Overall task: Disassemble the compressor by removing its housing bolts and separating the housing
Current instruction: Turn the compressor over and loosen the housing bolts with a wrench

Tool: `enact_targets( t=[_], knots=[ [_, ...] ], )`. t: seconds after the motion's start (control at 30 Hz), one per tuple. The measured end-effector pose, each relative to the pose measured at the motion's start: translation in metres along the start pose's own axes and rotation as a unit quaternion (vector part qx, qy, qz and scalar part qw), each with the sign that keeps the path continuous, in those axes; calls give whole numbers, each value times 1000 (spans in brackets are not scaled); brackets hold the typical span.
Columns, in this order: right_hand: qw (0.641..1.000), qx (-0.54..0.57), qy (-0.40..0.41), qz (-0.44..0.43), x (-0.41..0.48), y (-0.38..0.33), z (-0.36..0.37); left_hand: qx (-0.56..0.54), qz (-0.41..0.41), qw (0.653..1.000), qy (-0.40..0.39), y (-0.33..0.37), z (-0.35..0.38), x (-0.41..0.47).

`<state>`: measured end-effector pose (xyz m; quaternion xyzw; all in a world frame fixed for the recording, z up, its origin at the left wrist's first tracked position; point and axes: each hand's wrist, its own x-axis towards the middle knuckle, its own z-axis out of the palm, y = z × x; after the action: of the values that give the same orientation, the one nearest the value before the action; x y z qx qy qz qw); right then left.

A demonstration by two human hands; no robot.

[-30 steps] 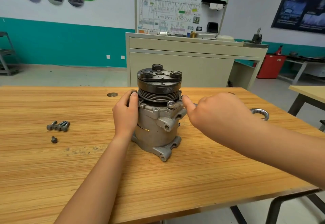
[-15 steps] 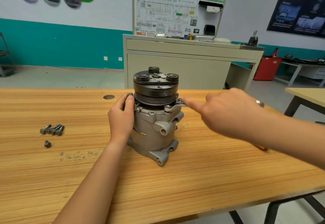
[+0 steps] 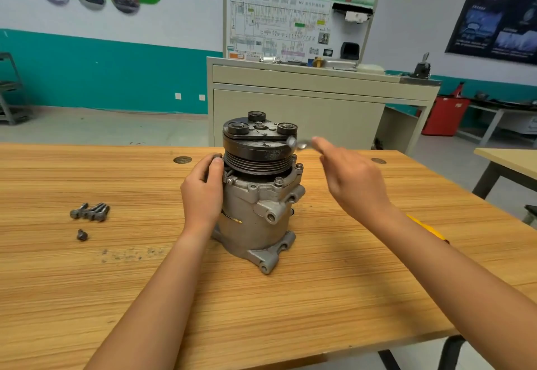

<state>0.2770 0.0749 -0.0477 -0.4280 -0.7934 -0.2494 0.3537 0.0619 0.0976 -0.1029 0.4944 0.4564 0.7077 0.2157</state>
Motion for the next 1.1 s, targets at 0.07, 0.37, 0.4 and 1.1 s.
enact_targets(
  t=[0.07, 0.37, 0.4, 1.1],
  knots=[
    [996, 23, -56, 60, -8, -11, -24, -3, -5, 1000, 0, -1, 1, 0],
    [954, -96, -275, 68, -16, -52, -65, -7, -25, 1000, 5, -3, 1, 1],
    [949, -110, -288, 71, -14, -56, -67, -7, -24, 1000, 8, -3, 1, 1],
    [874, -267, -403, -51, -4, -90, -70, -1, -1, 1000, 22, -8, 2, 1]
  ],
)
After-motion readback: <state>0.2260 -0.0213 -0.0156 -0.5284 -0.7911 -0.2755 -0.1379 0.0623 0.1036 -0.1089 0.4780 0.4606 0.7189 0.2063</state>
